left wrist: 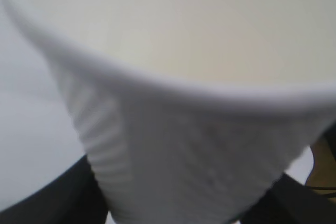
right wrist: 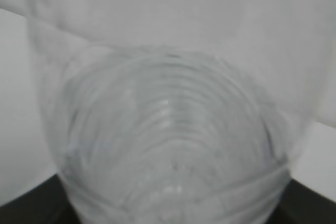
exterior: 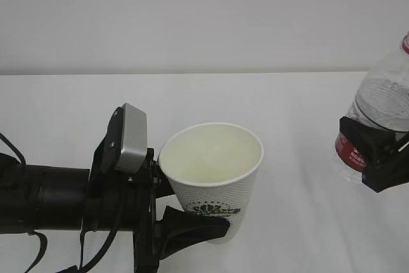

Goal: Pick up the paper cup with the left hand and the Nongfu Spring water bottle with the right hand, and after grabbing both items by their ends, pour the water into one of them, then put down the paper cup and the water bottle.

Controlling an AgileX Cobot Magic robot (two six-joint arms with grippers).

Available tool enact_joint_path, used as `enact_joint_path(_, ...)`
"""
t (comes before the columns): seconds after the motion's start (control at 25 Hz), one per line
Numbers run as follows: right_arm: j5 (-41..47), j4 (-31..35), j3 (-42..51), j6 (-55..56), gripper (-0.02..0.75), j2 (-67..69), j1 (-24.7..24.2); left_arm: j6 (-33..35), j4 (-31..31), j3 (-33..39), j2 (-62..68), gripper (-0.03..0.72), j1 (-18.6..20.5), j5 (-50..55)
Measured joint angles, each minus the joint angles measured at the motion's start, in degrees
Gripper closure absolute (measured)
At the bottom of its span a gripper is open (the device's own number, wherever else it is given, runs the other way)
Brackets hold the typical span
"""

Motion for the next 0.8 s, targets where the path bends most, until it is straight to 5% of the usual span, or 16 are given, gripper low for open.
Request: enact_joint_path(0.8,4.07,-14.10,-5.87,7.19,0.266,0.00,0.00,0.00,2.94,0.00,0.00,0.217,0.00,-0.78)
